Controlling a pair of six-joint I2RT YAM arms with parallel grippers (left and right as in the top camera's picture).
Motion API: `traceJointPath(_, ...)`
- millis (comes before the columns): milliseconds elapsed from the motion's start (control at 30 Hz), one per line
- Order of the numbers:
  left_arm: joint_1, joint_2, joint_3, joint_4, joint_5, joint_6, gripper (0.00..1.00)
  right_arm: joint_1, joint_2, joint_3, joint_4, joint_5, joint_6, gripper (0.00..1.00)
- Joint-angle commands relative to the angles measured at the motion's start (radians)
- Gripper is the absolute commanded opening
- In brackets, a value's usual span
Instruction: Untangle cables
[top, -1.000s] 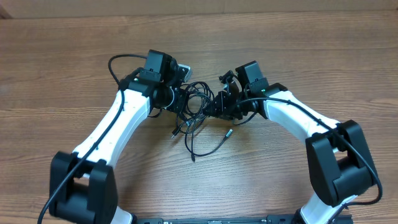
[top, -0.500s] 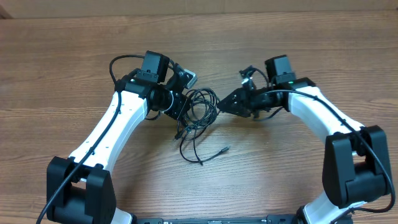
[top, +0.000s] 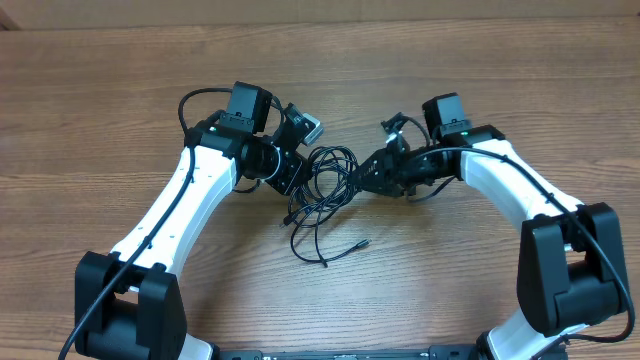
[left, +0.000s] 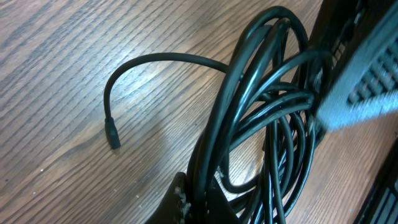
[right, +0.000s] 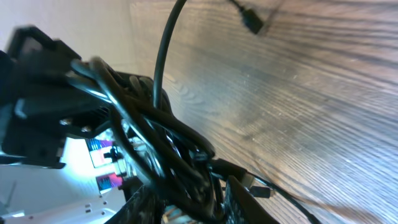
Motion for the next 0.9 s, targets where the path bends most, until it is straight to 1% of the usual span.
traceJointPath(0,-0.007,-0.009,0.005,-0.002,0.078,0.048,0.04,0.045,-0.034,-0.003,0.006,0.024,-0.008,0.25)
traceJointPath(33,-0.007,-0.009,0.005,-0.002,0.083,0.052,0.04,0.053,-0.034,-0.003,0.006,0.049,0.0,0.2)
traceJointPath(67,-0.007,-0.009,0.005,-0.003,0.086,0.056,0.04,0.062,-0.034,-0.003,0.006,0.086,0.02,0.17)
traceJointPath(167,-0.007,-0.009,0.005,-0.016,0.097,0.083,0.04,0.073,-0.034,-0.003,0.006,0.169,0.073,0.12)
traceJointPath(267,-0.007,-0.009,0.005,-0.035,0.098,0.114,0.04,0.073,-0.034,-0.003,0.008,0.204,0.076,0.09)
traceJointPath(367,-0.007,-0.009,0.005,-0.046,0.098,0.13,0.04,0.065,-0.034,-0.002,0.009,0.2,0.076,0.09)
traceJointPath(467,-0.007,-0.009,0.005,-0.047,0.108,0.136,0.04,0.043,-0.037,0.0,0.012,0.113,0.058,0.13)
traceJointPath(567,-0.007,-0.009,0.005,-0.064,0.153,0.194,0.04,0.002,-0.05,0.007,0.01,0.026,0.013,0.16)
traceJointPath(667,-0.007,-0.009,0.005,-0.072,0.16,0.206,0.04,-0.038,-0.068,0.007,-0.006,-0.06,-0.072,0.2)
traceJointPath(767,-0.007,-0.009,0.005,-0.072,0.161,0.209,0.04,-0.064,-0.072,0.007,-0.045,-0.067,-0.126,0.2)
traceJointPath(867,-0.007,-0.009,0.005,-0.081,0.183,0.243,0.04,-0.086,-0.072,0.007,-0.087,-0.034,-0.166,0.2)
